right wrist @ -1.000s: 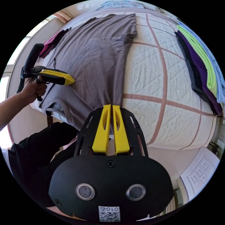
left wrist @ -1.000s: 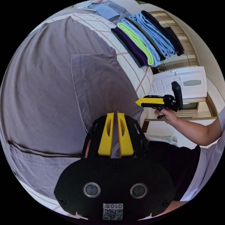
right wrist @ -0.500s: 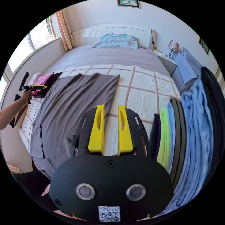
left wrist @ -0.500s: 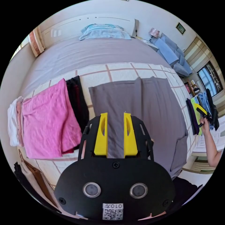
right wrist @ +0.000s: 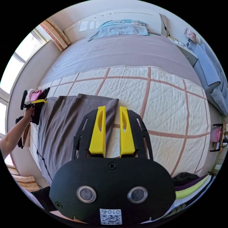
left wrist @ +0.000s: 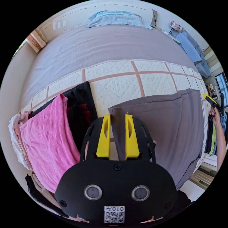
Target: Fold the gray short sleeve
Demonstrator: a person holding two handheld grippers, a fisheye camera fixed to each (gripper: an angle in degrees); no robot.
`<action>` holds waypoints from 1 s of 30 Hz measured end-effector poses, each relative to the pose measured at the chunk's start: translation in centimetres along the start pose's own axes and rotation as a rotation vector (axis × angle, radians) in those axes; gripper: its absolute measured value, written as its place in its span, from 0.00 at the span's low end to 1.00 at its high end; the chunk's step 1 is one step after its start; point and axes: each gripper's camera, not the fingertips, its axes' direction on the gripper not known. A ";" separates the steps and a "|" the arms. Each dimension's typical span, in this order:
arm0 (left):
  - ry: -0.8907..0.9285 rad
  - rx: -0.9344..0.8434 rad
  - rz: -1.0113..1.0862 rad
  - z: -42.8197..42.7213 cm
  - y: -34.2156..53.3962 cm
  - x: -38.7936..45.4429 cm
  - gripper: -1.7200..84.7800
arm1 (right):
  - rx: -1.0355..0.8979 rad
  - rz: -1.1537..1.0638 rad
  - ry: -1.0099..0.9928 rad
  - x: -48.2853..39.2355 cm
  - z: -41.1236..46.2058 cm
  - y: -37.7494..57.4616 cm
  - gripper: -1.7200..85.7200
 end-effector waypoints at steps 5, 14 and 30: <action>0.093 0.036 0.084 -0.3 0.0 1.1 0.04 | 0.001 0.083 -0.103 1.3 0.9 -1.1 0.11; 0.157 0.161 -0.068 -5.4 2.9 -3.7 0.02 | -0.001 0.033 -0.014 -1.3 -0.7 -1.2 0.06; -0.319 0.060 0.203 -5.5 2.3 6.3 0.05 | 0.076 -0.062 0.303 -7.2 -3.9 0.8 0.07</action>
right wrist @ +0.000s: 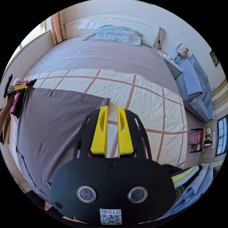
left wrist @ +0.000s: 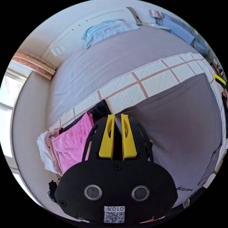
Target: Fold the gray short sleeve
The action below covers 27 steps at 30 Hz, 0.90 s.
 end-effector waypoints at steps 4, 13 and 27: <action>0.016 0.246 -0.091 -8.3 5.2 -0.4 0.04 | 0.107 -0.144 0.032 -4.6 -7.0 7.2 0.06; 0.394 0.158 -0.100 -12.6 26.3 10.8 0.02 | -0.156 -0.293 -0.188 -17.3 -13.9 26.2 0.08; 0.226 -0.079 1.004 -15.8 44.2 31.6 0.08 | -0.483 -1.052 -0.103 -27.8 -10.6 39.5 0.11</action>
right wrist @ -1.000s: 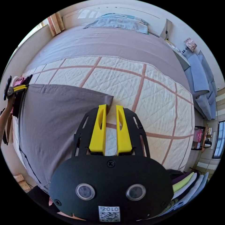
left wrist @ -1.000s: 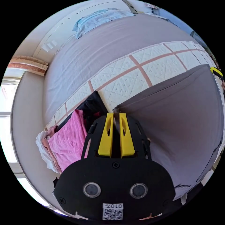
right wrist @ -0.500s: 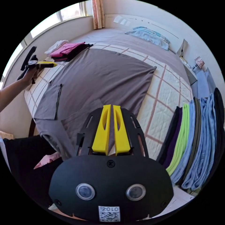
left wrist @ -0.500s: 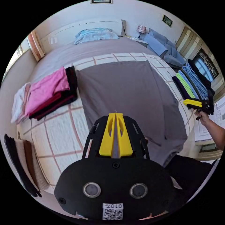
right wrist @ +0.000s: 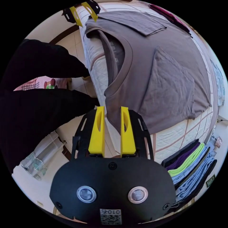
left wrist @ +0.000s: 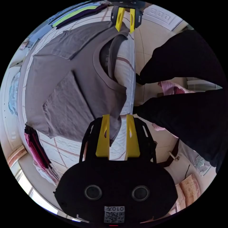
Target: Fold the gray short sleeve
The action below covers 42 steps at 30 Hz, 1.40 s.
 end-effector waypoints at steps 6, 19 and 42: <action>-0.075 -0.040 -0.045 1.9 -0.8 -1.4 0.04 | 0.004 0.008 0.062 2.5 0.7 0.5 0.06; 0.801 0.083 0.075 0.1 1.7 -26.9 0.02 | 0.201 -0.004 -0.583 28.6 -1.8 4.0 0.06; 0.384 0.233 -0.120 2.7 7.1 -30.3 0.14 | 0.374 0.274 -0.500 32.7 4.3 12.0 0.12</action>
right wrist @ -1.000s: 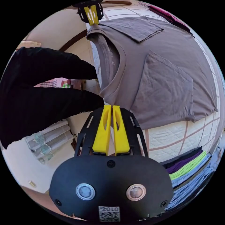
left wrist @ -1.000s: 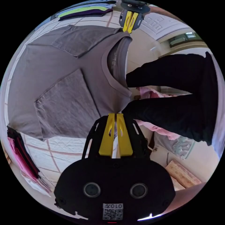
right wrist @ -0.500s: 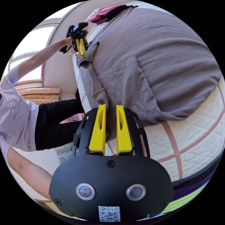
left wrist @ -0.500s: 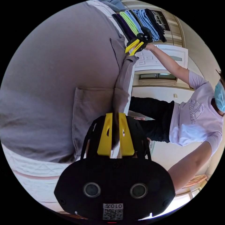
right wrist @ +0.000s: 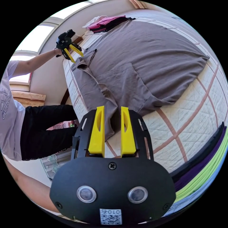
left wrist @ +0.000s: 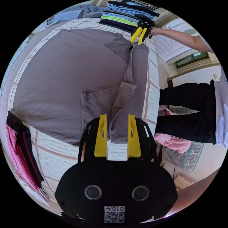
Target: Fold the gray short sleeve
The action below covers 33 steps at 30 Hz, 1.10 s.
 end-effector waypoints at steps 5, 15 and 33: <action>-0.109 -0.047 0.088 2.1 -1.7 2.2 0.11 | -0.042 -0.058 0.037 -1.3 1.9 -0.9 0.09; -0.081 0.048 0.037 0.6 0.9 4.7 0.03 | 0.049 -0.112 0.148 -6.2 0.0 2.7 0.05; 0.001 0.083 -0.260 -11.2 -2.8 -13.9 0.03 | 0.113 -0.049 0.174 6.1 -11.1 -8.8 0.05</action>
